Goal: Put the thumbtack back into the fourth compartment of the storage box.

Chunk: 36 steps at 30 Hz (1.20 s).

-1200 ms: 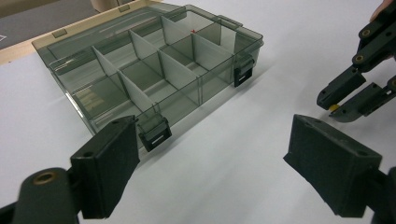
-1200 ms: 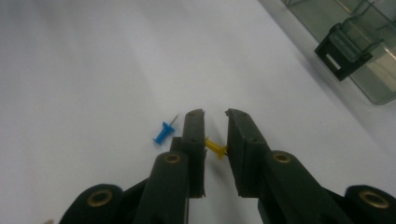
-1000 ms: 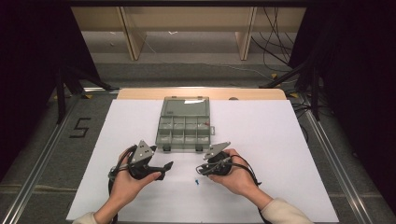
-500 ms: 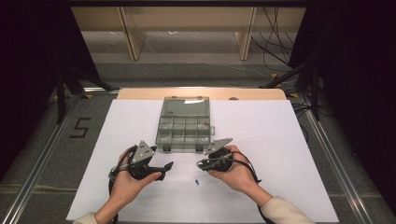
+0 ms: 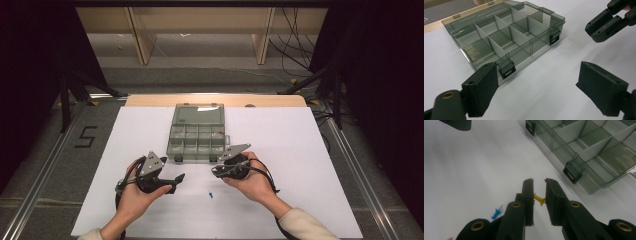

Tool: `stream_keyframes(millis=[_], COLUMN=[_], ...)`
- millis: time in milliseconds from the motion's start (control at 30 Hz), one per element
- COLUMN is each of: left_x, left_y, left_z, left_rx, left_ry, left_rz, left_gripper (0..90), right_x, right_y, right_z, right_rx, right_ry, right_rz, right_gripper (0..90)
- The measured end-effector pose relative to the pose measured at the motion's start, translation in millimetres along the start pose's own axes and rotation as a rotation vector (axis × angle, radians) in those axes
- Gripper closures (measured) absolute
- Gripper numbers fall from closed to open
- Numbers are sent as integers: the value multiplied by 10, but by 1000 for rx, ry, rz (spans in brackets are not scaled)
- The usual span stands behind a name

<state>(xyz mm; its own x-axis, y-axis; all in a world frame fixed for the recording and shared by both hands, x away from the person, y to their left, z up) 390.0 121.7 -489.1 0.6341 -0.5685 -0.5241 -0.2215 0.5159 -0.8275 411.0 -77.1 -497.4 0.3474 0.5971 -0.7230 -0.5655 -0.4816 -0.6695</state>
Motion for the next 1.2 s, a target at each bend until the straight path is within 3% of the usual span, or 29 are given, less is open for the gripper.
stream_keyframes(millis=[200, 267, 533, 567, 767, 1133, 1200], left_x=[-4, 10, 3, 13, 7, 6, 3], left_y=[-5, -15, -2, -13, 2, -1, -1], left_z=[0, -17, -3, -14, -11, -10, 3], left_rx=[7, -19, 2, -15, -9, -10, 7], left_ry=[-1, 2, 3, 1, -2, 3, 4], left_rz=[1, -13, 1, -11, 4, 2, 2], left_gripper=[159, 159, 159, 160, 160, 159, 160], right_x=[-31, -35, -67, -56, -74, -24, -7], right_y=[-51, -67, -135, -155, -200, -437, -476], right_z=[-16, -21, -82, -89, -149, -255, -276], right_rx=[11, 16, 30, 27, 38, 72, 77], right_ry=[5, 10, 19, 16, 24, 37, 40], right_rz=[-21, -31, -42, -62, -57, -112, -119], right_gripper=[781, 781, 781, 781, 781, 781, 781])
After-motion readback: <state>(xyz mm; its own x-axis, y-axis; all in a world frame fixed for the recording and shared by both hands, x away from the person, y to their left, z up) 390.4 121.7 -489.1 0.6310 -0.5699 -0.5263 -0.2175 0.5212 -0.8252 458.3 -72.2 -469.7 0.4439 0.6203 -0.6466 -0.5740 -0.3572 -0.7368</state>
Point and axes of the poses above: each handheld gripper's, and its own axes: x roughly forward along the jaws, y roughly out of its underside, z roughly to its left, the point moved 7 cm from there along x, roughly forward along the jaws, and after that the axes turned 13 degrees about x, right-handed, at the moved point
